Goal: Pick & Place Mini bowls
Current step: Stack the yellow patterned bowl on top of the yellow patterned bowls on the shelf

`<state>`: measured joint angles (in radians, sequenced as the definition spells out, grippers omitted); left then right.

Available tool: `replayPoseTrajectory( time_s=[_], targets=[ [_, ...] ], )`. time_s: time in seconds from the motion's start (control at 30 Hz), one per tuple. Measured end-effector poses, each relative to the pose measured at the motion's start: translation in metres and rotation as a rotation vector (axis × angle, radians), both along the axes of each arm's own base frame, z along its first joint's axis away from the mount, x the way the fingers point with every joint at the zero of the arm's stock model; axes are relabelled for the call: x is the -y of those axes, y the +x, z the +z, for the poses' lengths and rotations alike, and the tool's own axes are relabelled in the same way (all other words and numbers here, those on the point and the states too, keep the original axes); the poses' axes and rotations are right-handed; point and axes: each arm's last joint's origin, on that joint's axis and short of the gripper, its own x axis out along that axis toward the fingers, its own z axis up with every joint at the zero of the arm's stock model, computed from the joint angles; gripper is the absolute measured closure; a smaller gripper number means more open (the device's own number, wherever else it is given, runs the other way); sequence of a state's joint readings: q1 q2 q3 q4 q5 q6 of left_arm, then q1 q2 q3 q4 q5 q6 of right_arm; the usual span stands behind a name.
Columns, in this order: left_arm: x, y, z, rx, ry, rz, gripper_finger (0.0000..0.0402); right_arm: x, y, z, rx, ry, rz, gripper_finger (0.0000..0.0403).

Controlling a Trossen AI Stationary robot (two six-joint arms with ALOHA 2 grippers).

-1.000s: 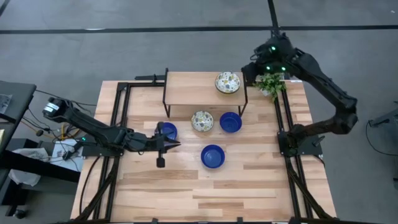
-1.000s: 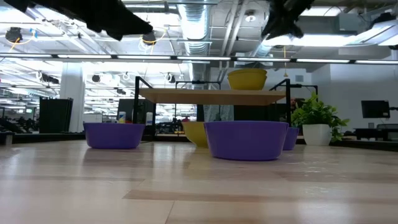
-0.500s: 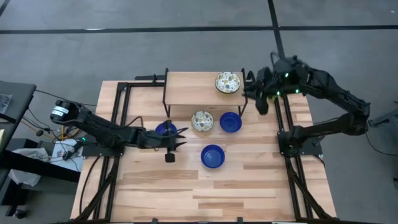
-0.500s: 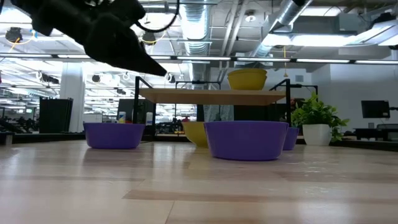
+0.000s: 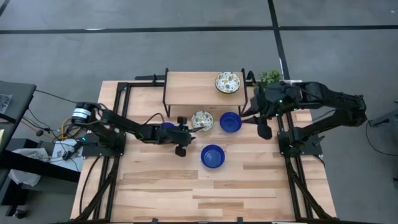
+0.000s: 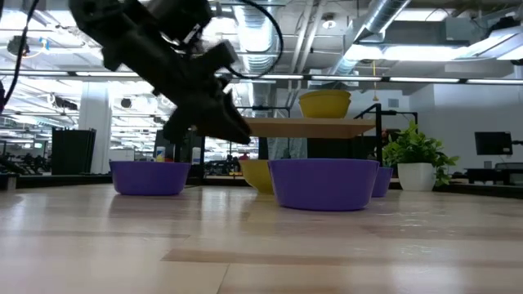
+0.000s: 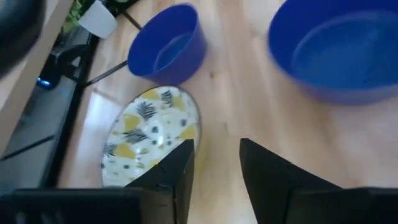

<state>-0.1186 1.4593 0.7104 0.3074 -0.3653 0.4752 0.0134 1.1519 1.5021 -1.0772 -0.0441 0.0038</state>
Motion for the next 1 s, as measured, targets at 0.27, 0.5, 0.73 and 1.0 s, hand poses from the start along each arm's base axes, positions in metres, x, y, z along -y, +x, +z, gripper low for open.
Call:
replayPoseTrajectory(
  time_s=[0.27,0.5,0.73,1.0],
  targets=[
    [-0.015,0.014,-0.012,-0.089,0.129,0.002,0.0281,-0.011,0.004,-0.003,-0.019,0.003,0.049,0.0312],
    [-0.019,0.015,-0.013,-0.114,0.200,-0.037,0.0282,-0.013,0.003,-0.003,-0.024,0.004,0.060,0.0312],
    [-0.030,0.014,-0.014,-0.140,0.205,-0.083,0.0289,-0.013,0.003,-0.003,-0.024,0.009,0.056,0.0312],
    [-0.042,0.014,-0.015,-0.137,0.157,-0.140,0.0291,-0.013,0.003,-0.003,-0.024,0.011,0.056,0.0312]
  ],
)
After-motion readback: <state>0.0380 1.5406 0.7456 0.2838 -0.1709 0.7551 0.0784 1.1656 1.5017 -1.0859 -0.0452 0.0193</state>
